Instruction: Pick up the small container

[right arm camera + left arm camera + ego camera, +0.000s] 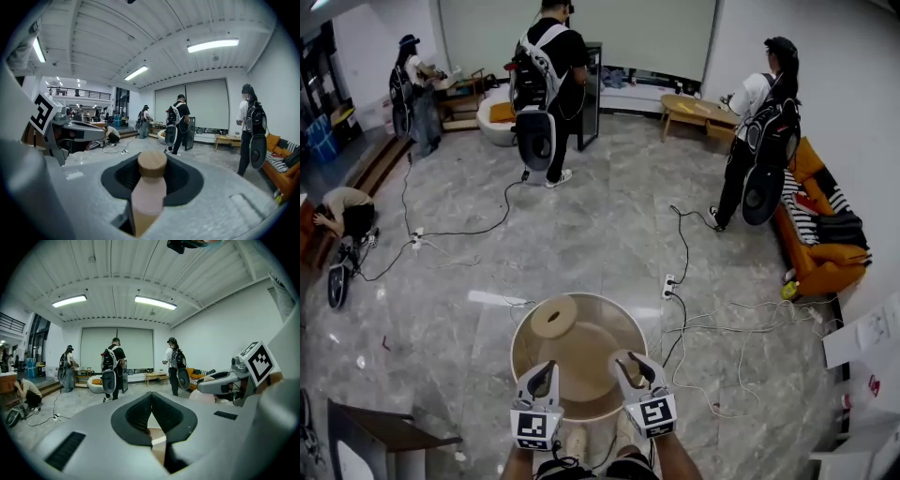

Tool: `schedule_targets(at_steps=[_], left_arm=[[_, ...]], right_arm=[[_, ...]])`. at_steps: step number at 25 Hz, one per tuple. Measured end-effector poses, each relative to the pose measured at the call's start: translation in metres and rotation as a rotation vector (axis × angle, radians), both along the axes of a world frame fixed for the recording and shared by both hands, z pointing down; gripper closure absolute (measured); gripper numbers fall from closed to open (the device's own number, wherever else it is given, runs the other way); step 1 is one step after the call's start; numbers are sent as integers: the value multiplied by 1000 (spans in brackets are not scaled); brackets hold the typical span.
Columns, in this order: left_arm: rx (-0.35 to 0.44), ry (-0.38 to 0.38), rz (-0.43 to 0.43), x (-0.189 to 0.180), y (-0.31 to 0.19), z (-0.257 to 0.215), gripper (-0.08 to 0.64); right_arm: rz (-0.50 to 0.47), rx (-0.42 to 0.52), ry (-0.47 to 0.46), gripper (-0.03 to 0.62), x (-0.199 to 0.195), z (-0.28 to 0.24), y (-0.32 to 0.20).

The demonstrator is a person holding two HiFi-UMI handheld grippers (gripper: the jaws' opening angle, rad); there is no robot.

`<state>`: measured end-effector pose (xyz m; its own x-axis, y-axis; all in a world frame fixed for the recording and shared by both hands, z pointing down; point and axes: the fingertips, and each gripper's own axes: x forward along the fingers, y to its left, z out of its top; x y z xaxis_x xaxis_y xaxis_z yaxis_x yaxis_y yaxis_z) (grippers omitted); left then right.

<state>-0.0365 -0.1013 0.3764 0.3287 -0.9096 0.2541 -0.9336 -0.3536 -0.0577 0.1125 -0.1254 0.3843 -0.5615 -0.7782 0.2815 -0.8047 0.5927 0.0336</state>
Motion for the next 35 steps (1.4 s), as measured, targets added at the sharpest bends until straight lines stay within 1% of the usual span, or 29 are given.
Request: schedule_targets(at_steps=[9,13,18,22,25,35], left_arm=[[37,-2,69,-8,48,-30,541],[40,-11,114,-4,68,-33,541],[30,-2,155,0,95,-27,541],[28,5,166,4,108,-28,541],[34,5,169,-1,112,-30,541],[42,13,150,-14,121,-28,541]], right_arm=[[73,31,5,472,7,-30,70],[119,52,24,472,18,-34,97],[165,60,28,472,24,-44,126],[188,60,24,472,28,-45,143],[200,61,24,472,29,-44,151],[193,60,30,472,19,-41,159]])
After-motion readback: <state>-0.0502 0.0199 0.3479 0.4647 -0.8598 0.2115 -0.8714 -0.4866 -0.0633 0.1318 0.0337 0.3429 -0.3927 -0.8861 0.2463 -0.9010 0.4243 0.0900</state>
